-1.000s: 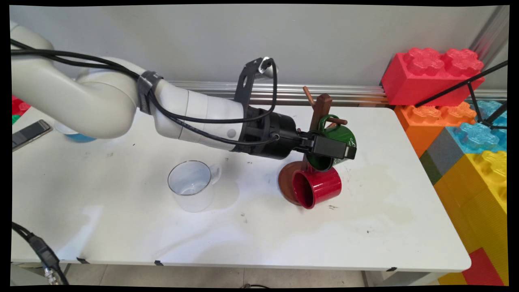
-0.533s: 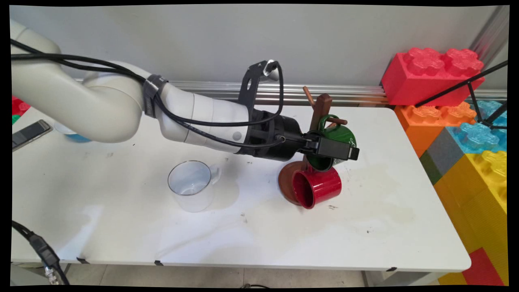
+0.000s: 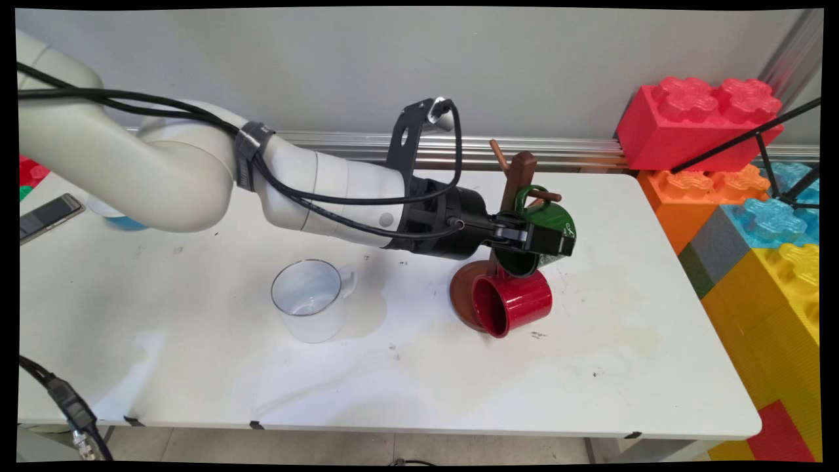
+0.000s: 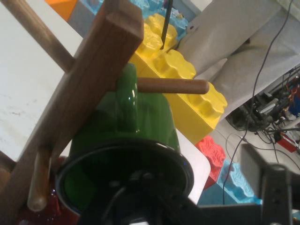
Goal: Pick up the green mug from the rack, then place the picked object on the table
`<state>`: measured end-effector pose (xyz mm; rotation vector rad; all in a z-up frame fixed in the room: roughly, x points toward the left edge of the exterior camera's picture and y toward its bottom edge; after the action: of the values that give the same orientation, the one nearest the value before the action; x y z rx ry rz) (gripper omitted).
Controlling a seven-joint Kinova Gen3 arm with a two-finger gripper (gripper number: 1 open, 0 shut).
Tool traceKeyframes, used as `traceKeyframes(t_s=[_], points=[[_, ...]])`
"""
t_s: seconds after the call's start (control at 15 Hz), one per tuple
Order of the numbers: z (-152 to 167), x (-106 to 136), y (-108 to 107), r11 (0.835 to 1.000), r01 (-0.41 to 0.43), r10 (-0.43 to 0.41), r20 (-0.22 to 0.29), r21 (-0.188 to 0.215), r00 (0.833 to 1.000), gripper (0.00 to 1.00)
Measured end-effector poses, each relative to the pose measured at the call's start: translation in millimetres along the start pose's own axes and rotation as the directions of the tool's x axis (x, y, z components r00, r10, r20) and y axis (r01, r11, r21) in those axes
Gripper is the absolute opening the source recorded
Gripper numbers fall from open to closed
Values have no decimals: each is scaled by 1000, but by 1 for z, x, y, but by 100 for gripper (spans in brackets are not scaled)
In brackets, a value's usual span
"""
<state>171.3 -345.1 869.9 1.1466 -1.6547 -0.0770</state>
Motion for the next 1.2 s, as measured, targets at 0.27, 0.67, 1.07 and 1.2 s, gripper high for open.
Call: traceKeyframes(t_s=[0.27,0.67,1.07,1.2], points=[[0,0,-1,1000,1,-1,2,9,1000,0],[-1,-1,-7,1000,5,-5,5,27,1000,0],[-12,-3,6,1000,30,-30,16,2,999,0],[-19,-5,17,999,45,-44,28,-18,999,0]])
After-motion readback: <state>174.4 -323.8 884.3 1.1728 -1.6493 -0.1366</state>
